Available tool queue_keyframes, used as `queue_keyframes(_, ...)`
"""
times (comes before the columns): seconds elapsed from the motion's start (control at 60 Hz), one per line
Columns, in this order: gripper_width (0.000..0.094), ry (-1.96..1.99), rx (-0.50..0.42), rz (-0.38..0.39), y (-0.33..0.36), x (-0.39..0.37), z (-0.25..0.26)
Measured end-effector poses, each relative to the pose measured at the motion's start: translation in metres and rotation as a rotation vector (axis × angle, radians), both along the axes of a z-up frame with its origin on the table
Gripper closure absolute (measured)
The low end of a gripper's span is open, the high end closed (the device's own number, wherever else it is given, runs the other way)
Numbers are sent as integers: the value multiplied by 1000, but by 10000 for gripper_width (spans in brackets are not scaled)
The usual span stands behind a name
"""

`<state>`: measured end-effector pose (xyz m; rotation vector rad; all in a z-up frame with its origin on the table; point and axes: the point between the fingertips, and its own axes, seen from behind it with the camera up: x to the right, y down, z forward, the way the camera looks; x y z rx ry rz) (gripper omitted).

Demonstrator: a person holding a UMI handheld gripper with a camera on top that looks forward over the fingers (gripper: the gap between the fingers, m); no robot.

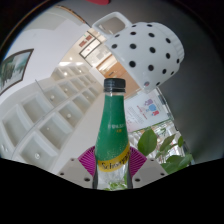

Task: Pour water

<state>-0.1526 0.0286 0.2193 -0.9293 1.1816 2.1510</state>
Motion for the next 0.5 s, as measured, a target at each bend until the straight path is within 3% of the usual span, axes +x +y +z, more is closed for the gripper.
queue_keyframes(0.133, 544, -136, 94, 11, -15, -7, 34)
queue_keyframes(0.233, 542, -352, 218, -56, -27, 4, 77)
queue_keyframes(0.3, 542, -542, 308, -151, -30, 23, 108)
queue_keyframes(0.417, 542, -959, 436, -383, -34, 73, 150)
queue_keyframes(0.5, 542, -1302, 450, -552, -26, 114, 144)
